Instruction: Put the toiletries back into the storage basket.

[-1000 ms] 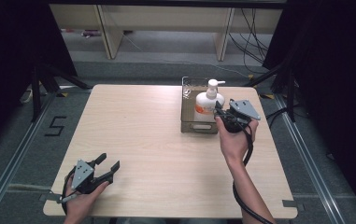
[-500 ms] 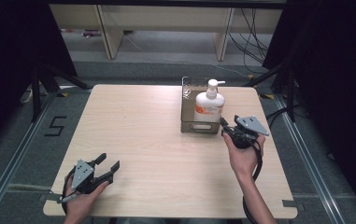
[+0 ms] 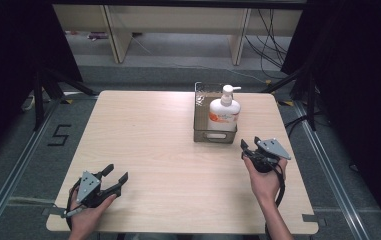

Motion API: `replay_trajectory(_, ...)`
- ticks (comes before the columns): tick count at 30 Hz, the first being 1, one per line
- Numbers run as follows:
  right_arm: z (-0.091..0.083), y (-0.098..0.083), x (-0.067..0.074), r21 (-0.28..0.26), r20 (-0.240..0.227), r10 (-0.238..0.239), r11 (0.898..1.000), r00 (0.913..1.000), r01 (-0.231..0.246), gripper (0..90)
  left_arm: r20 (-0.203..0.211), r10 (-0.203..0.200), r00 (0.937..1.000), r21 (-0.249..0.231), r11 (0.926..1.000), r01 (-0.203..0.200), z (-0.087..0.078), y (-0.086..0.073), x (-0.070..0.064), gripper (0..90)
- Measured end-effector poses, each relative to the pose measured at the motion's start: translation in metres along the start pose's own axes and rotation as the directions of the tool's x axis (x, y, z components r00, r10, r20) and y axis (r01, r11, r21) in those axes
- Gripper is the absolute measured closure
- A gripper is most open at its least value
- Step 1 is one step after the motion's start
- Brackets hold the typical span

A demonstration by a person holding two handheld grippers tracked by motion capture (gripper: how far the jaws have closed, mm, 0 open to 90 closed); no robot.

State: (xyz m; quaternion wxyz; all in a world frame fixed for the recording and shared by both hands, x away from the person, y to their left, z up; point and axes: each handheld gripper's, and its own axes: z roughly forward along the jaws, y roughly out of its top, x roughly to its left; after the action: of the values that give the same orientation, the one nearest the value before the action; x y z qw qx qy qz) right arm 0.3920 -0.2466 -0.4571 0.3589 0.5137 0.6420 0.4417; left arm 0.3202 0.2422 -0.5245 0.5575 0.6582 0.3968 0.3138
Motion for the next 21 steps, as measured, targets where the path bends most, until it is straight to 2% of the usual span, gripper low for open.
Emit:
replay_trajectory(2, 0.0, -0.008, -0.004, 0.0, -0.015, 0.005, 1.0, 0.9999, -0.005, 48.5, -0.003, 0.002, 1.0, 0.002, 1.0, -0.002, 0.0, 0.0, 0.0, 36.0)
replay_trajectory(3, -0.001, -0.01, -0.005, 0.014, -0.013, 0.005, 1.0, 0.9999, -0.005, 48.5, -0.003, 0.003, 1.0, 0.001, 1.0, -0.003, 0.0, 0.0, -0.001, 36.0)
replay_trajectory(4, -0.003, -0.014, -0.005, 0.025, 0.005, 0.025, 0.999, 0.9997, -0.025, 48.5, -0.003, 0.003, 1.0, 0.002, 1.0, -0.003, 0.0, 0.0, -0.001, 36.0)
replay_trajectory(5, -0.003, -0.019, -0.007, 0.019, -0.003, 0.027, 0.999, 0.9996, -0.027, 48.5, -0.004, 0.003, 1.0, 0.003, 1.0, -0.003, 0.0, 0.0, 0.0, 36.0)
replay_trajectory(6, -0.003, -0.023, -0.01, 0.028, -0.013, 0.009, 1.0, 0.9999, -0.008, 48.5, -0.002, 0.002, 1.0, 0.003, 1.0, -0.002, 0.0, 0.0, 0.0, 35.9)
replay_trajectory(7, -0.005, -0.026, -0.008, 0.046, 0.004, 0.029, 0.999, 0.9996, -0.029, 48.5, -0.002, 0.001, 1.0, 0.002, 1.0, -0.001, 0.0, 0.0, 0.0, 35.9)
replay_trajectory(8, -0.005, -0.031, -0.008, 0.041, 0.007, 0.043, 0.998, 0.9991, -0.043, 48.5, -0.002, 0.001, 1.0, 0.002, 1.0, -0.001, 0.0, 0.0, 0.0, 35.9)
replay_trajectory(9, -0.005, -0.035, -0.01, 0.037, 0.001, 0.017, 0.999, 0.9999, -0.017, 48.5, -0.002, 0.001, 1.0, 0.002, 1.0, -0.001, 0.0, 0.0, 0.0, 35.8)
replay_trajectory(11, -0.006, -0.043, -0.011, 0.039, 0.007, 0.011, 0.999, 0.9999, -0.011, 48.5, 0.002, 0.001, 1.0, -0.002, 1.0, -0.001, 0.0, 0.0, 0.0, 35.8)
replay_trajectory(13, -0.007, -0.049, -0.011, 0.031, -0.012, 0.027, 0.999, 0.9996, -0.026, 48.5, 0.003, 0.001, 1.0, -0.003, 1.0, -0.001, 0.0, 0.0, 0.0, 35.7)
replay_trajectory(14, -0.007, -0.053, -0.011, 0.019, 0.003, 0.018, 1.0, 0.9998, -0.018, 48.5, 0.002, -0.002, 1.0, -0.003, 1.0, 0.002, 0.0, 0.0, 0.0, 35.7)
replay_trajectory(15, -0.008, -0.055, -0.009, 0.016, 0.014, 0.033, 0.999, 0.9993, -0.034, 48.5, 0.003, -0.001, 1.0, -0.003, 1.0, 0.001, 0.0, 0.0, 0.0, 35.7)
replay_trajectory(16, -0.008, -0.056, -0.011, 0.01, -0.002, 0.022, 1.0, 0.9997, -0.022, 48.5, 0.005, 0.0, 1.0, -0.002, 1.0, 0.0, 0.0, 0.0, 0.001, 35.7)
replay_trajectory(17, -0.009, -0.058, -0.009, 0.004, 0.011, 0.032, 0.999, 0.9994, -0.032, 48.5, 0.006, -0.001, 1.0, -0.002, 1.0, 0.001, 0.0, 0.0, 0.001, 35.6)
replay_trajectory(18, -0.008, -0.058, -0.009, 0.0, 0.013, 0.019, 1.0, 0.9997, -0.019, 48.5, 0.004, 0.0, 1.0, 0.002, 1.0, 0.0, 0.0, 0.0, 0.001, 35.6)
replay_trajectory(19, -0.01, -0.059, -0.006, 0.002, 0.019, 0.057, 0.998, 0.9982, -0.057, 48.4, -0.001, -0.002, 1.0, 0.01, 1.0, 0.002, -0.001, 0.0, 0.0, 35.6)
replay_trajectory(20, -0.009, -0.059, -0.006, 0.0, 0.019, 0.055, 0.998, 0.9983, -0.055, 48.4, 0.0, -0.003, 1.0, 0.007, 1.0, 0.003, -0.001, 0.0, 0.0, 35.5)
replay_trajectory(21, -0.009, -0.059, -0.009, -0.008, 0.01, 0.019, 1.0, 0.9998, -0.019, 48.3, 0.003, -0.002, 1.0, 0.003, 1.0, 0.002, 0.0, 0.0, 0.0, 35.5)
